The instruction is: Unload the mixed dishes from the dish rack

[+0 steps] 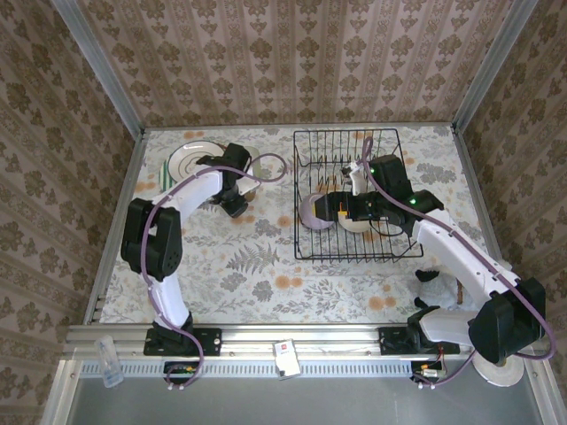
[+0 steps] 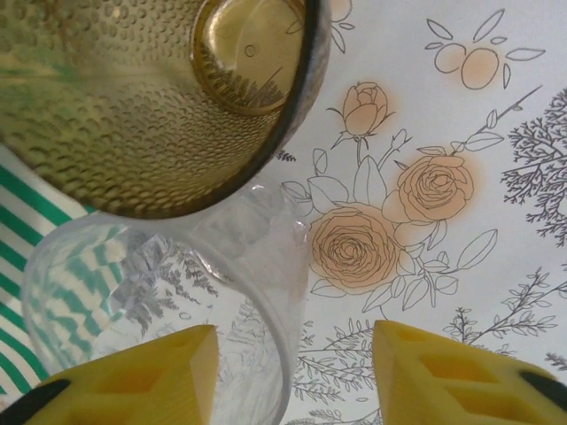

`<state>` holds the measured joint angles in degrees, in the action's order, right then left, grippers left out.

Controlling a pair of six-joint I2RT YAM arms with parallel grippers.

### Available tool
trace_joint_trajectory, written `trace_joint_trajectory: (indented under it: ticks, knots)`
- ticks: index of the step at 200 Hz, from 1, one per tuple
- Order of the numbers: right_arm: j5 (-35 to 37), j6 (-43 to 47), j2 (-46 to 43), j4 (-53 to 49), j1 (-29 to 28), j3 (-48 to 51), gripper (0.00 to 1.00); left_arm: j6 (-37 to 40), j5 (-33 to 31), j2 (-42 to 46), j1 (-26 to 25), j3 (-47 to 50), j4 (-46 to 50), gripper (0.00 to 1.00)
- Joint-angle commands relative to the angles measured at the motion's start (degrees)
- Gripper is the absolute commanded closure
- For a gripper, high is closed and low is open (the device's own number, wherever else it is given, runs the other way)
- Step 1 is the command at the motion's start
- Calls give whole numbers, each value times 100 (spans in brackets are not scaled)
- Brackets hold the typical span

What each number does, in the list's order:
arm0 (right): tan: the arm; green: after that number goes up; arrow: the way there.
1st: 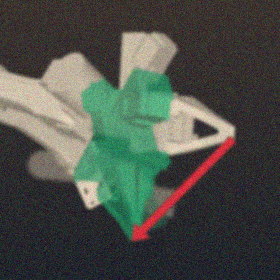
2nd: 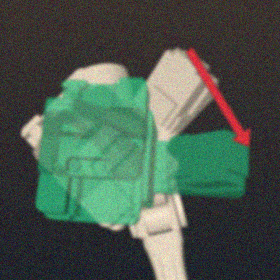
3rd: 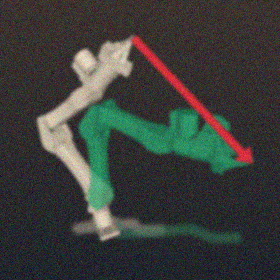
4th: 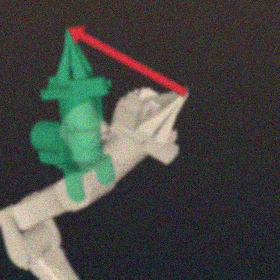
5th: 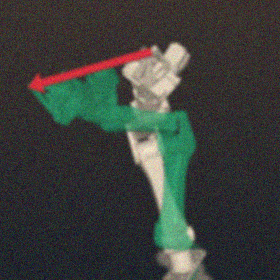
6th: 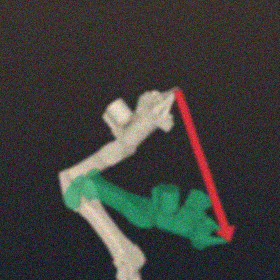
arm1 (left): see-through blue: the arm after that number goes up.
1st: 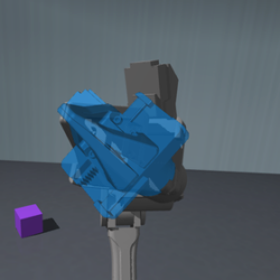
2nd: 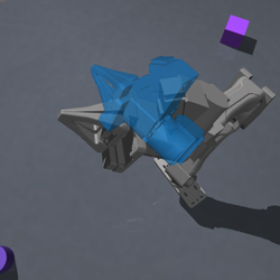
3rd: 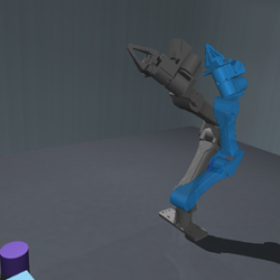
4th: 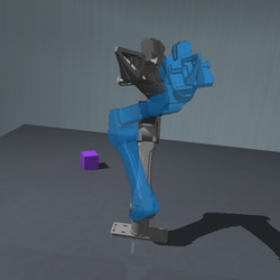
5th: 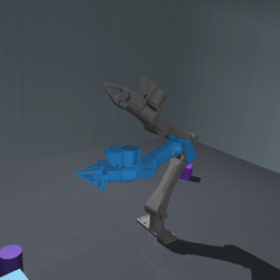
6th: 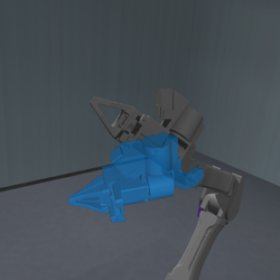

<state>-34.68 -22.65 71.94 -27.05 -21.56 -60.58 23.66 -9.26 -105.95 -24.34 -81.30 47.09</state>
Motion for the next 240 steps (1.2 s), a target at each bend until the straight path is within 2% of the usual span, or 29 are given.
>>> trace_joint_trajectory:
  ticks: [1,3,10,15,25,27,30,32,76,114,146,165,179,200,213,233,240]
  knots:
    - [88,20,-101,-56,-33,-7,0,-100,-191,296,-7,-276,244,43]
    - [91,21,-101,-62,-37,-9,0,-110,-197,306,-9,-287,258,39]
    - [132,24,-111,-90,-32,-26,0,-129,-238,348,-23,-290,274,33]
    - [183,41,-117,-122,-34,-32,0,-148,-248,389,-30,-278,283,20]
    - [269,78,-123,-172,-32,-55,0,-175,-248,496,-34,-239,256,13]
    - [286,84,-127,-183,-32,-63,0,-181,-247,518,-35,-233,257,11]
    - [300,91,-128,-201,-32,-72,0,-186,-254,553,-36,-229,257,2]
    - [312,94,-128,-214,-32,-76,0,-191,-257,574,-36,-222,257,1]
    - [690,223,-198,-418,-30,-190,0,-291,-574,1134,-96,-168,258,0]
    - [1248,312,-166,-770,-31,-338,0,-434,-1419,1824,-143,-100,143,0]
    - [2197,387,-92,-1134,-36,-489,0,-688,-2016,2890,-141,338,-646,0]
    - [2823,442,143,-1480,-24,-703,0,-1453,-2278,3600,-144,784,-1368,0]
    - [3223,466,399,-1633,-24,-854,3,-1960,-1760,4040,-104,999,-1579,0]
    - [3538,448,741,-1698,37,-1025,5,-2955,-443,4333,-45,924,-1361,0]
    - [3658,457,1116,-1697,90,-1135,5,-3303,540,4351,-65,935,-1342,0]
    - [3801,524,1534,-1659,129,-1327,5,-3911,1378,4224,-141,1131,-1443,0]
    - [3884,553,1681,-1692,155,-1417,5,-3947,1527,4139,-396,1197,-1443,0]
